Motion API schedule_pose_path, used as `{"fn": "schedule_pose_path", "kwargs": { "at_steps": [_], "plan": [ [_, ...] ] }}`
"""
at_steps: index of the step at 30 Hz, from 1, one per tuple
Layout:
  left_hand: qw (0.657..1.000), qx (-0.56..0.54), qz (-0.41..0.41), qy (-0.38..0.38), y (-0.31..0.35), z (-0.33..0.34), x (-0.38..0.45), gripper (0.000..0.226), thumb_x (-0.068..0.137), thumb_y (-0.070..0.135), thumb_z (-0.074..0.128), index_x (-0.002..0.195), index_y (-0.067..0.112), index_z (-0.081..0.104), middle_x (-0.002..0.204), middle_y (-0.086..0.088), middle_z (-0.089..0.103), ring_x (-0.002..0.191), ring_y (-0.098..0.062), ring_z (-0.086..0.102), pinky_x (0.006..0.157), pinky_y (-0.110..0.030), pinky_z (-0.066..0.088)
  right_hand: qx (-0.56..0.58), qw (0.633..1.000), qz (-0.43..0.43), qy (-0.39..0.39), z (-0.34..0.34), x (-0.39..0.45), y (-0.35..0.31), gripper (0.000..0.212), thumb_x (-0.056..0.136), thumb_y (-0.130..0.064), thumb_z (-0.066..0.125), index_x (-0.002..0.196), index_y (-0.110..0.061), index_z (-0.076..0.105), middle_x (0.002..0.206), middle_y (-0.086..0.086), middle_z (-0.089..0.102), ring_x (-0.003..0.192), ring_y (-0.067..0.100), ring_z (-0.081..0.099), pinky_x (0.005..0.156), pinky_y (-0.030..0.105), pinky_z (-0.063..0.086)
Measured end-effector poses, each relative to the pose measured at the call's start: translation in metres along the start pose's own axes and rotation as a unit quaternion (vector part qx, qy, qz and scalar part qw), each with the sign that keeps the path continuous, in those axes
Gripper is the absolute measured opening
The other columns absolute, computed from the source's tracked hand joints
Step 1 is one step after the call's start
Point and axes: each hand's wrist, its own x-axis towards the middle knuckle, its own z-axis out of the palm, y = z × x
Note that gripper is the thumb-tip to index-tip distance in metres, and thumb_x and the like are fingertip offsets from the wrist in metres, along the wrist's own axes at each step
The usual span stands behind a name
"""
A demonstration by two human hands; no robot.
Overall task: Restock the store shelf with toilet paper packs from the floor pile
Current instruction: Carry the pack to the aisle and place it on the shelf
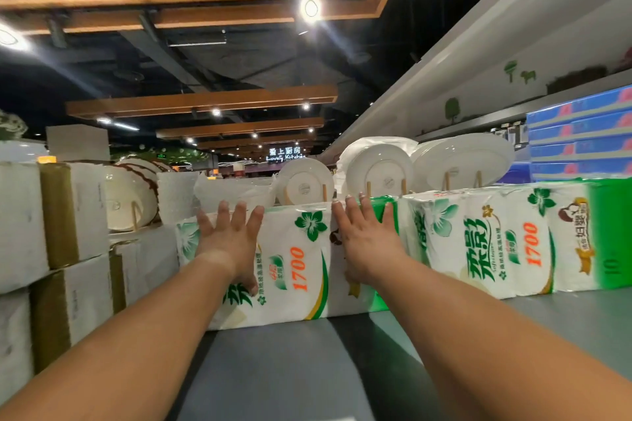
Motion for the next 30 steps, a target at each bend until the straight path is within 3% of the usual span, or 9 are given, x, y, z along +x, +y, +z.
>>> {"fn": "schedule_pose_path", "kwargs": {
  "at_steps": [2, 5, 9, 17, 30],
  "plan": [
    [1.000, -0.015, 0.000, -0.004, 0.015, -0.014, -0.002, 0.151, 0.062, 0.071, 0.082, 0.155, 0.026, -0.028, 0.166, -0.012, -0.023, 0.150, -0.043, -0.025, 0.115, -0.073, -0.012, 0.031, 0.999, 0.003, 0.016, -0.004, -0.012, 0.007, 0.102, 0.095, -0.027, 0.060, 0.160, -0.016, -0.018, 0.168, 0.012, -0.019, 0.154, 0.036, -0.021, 0.122, 0.064, -0.004],
    [0.994, -0.051, 0.070, 0.063, 0.057, -0.045, -0.013, 0.142, 0.063, 0.082, 0.072, 0.156, 0.032, -0.023, 0.168, -0.006, -0.017, 0.152, -0.039, -0.019, 0.117, -0.069, -0.009, 0.059, 0.997, 0.037, 0.024, -0.008, -0.041, 0.031, 0.090, 0.101, -0.036, 0.053, 0.161, -0.014, -0.010, 0.169, 0.014, -0.012, 0.155, 0.036, -0.016, 0.123, 0.059, -0.005],
    [0.983, -0.063, 0.142, 0.099, 0.120, -0.080, -0.049, 0.132, 0.063, 0.084, 0.070, 0.159, 0.036, -0.007, 0.168, -0.004, 0.002, 0.153, -0.038, -0.005, 0.119, -0.067, 0.000, 0.067, 0.994, 0.088, 0.002, -0.027, -0.099, 0.076, 0.102, 0.093, -0.048, 0.063, 0.162, -0.015, -0.005, 0.170, 0.014, -0.005, 0.155, 0.038, -0.009, 0.122, 0.058, -0.003],
    [0.971, -0.111, 0.182, 0.107, 0.212, -0.140, -0.143, 0.127, 0.065, 0.083, 0.069, 0.160, 0.037, -0.001, 0.168, -0.006, 0.009, 0.154, -0.035, 0.002, 0.120, -0.067, 0.005, 0.035, 0.986, 0.162, 0.006, -0.069, -0.233, 0.178, 0.099, 0.090, -0.056, 0.065, 0.161, -0.016, 0.008, 0.168, 0.015, 0.008, 0.155, 0.037, 0.001, 0.122, 0.058, 0.005],
    [0.927, -0.175, 0.302, 0.138, 0.322, -0.179, -0.214, 0.117, 0.068, 0.092, 0.053, 0.160, 0.036, 0.008, 0.164, -0.006, 0.022, 0.149, -0.034, 0.017, 0.117, -0.060, 0.018, -0.024, 0.963, 0.268, -0.009, -0.127, -0.356, 0.248, 0.100, 0.089, -0.059, 0.065, 0.161, -0.017, 0.010, 0.167, 0.014, 0.012, 0.155, 0.037, 0.002, 0.124, 0.059, 0.006]
  ]
}}
